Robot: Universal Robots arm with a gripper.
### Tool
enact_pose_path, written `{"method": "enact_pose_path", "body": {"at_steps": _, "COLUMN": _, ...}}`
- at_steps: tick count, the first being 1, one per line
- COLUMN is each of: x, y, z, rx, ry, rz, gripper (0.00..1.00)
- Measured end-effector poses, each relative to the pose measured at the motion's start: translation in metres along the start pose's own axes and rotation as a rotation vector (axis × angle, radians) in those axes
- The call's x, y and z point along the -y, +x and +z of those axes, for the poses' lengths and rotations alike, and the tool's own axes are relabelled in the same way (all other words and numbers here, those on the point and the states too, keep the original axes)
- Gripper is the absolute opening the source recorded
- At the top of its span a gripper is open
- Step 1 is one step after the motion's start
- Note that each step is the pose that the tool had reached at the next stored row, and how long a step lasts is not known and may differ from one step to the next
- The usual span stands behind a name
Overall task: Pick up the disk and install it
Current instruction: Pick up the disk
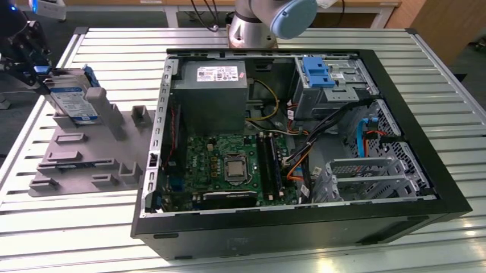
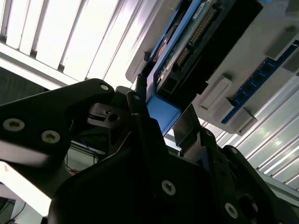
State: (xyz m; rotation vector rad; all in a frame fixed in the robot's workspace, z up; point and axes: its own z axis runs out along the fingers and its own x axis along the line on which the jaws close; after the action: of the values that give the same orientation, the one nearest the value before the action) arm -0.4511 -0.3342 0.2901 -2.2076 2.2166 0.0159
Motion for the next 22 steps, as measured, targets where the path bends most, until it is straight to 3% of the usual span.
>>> {"method": "enact_pose_path", "body": {"at_steps": 7, "x": 0.0006, "y": 0.0000, "z": 0.0004, "rx": 0.0004, "ry": -0.0076, "rz": 0.002, "gripper": 0.49}}
{"method": "enact_pose_path", "body": {"at_steps": 18, "x": 0.0006, "y": 0.0000, "z": 0.0006, "rx": 0.0005, "ry": -0.0079, "rz": 0.002, "gripper": 0.49}}
{"method": "enact_pose_path", "body": {"at_steps": 21, "x": 0.0006, "y": 0.0000, "z": 0.0007, "rx": 0.0005, "ry": -0.0079, "rz": 0.002, "gripper": 0.47}}
{"method": "enact_pose_path", "body": {"at_steps": 22, "x": 0.0006, "y": 0.0000, "z": 0.0007, "rx": 0.0005, "ry": -0.0079, "rz": 0.002, "gripper": 0.40}}
